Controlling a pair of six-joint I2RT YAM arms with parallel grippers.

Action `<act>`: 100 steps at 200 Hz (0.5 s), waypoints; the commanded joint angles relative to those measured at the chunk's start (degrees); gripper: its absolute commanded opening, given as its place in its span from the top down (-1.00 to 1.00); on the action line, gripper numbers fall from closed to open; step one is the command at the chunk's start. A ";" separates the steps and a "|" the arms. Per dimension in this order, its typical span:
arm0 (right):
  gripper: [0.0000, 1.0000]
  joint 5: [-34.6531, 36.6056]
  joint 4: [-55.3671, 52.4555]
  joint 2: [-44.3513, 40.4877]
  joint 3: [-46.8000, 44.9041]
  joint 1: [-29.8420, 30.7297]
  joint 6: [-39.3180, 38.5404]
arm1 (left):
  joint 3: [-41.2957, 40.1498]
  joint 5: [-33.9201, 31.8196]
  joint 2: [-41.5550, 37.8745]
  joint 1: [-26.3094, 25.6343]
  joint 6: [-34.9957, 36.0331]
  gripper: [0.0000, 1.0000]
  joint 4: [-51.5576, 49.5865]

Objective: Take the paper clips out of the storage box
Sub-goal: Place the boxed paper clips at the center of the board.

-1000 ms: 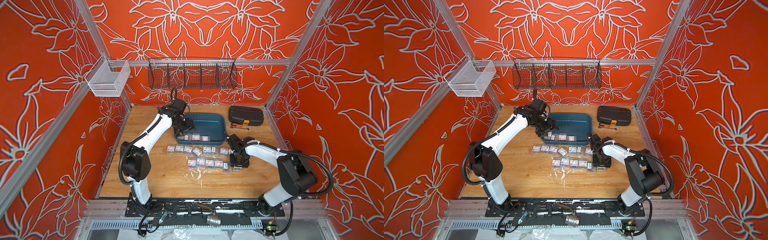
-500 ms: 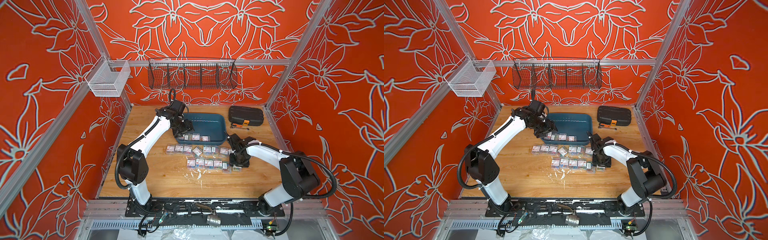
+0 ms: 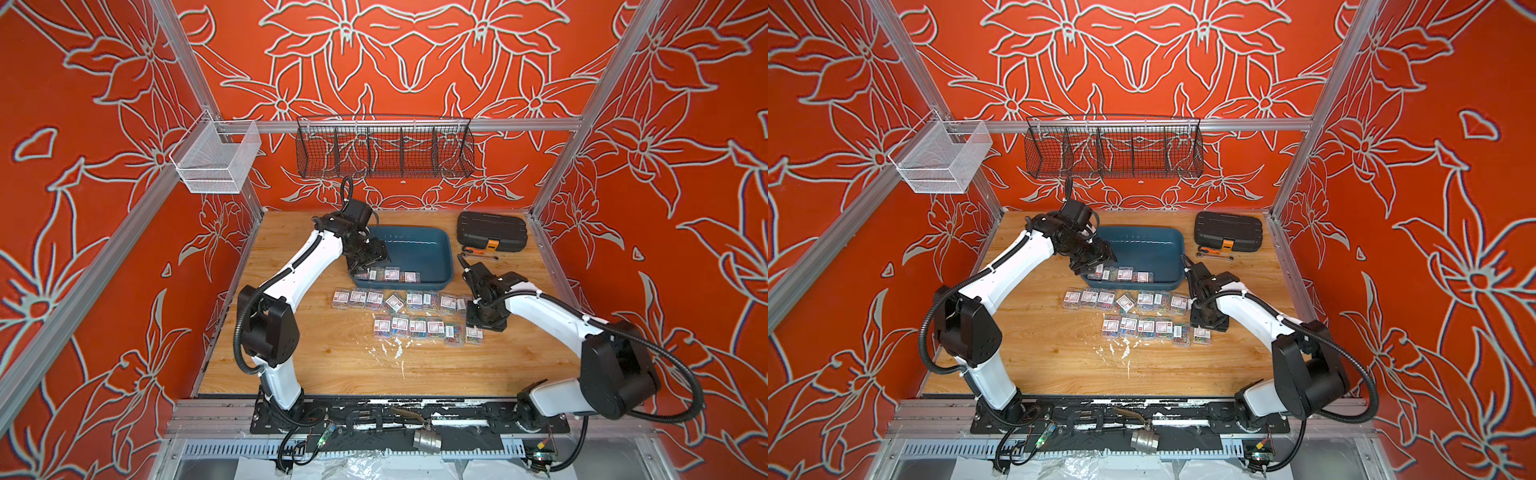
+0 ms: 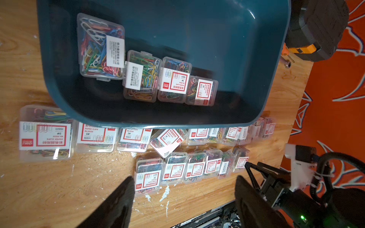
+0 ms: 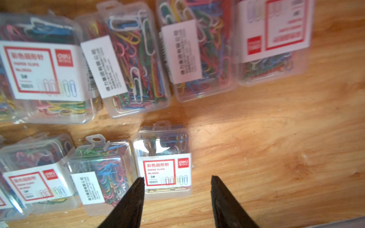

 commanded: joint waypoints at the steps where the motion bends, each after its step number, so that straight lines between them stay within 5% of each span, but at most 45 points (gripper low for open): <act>1: -0.08 3.34 -3.47 -2.44 0.13 -2.66 3.99 | 4.27 1.10 5.30 -1.50 1.66 -0.56 -3.44; 100: 0.02 -2.05 2.97 5.21 -6.61 -7.09 5.32 | 36.65 -6.06 32.68 -4.41 3.17 -0.53 -22.20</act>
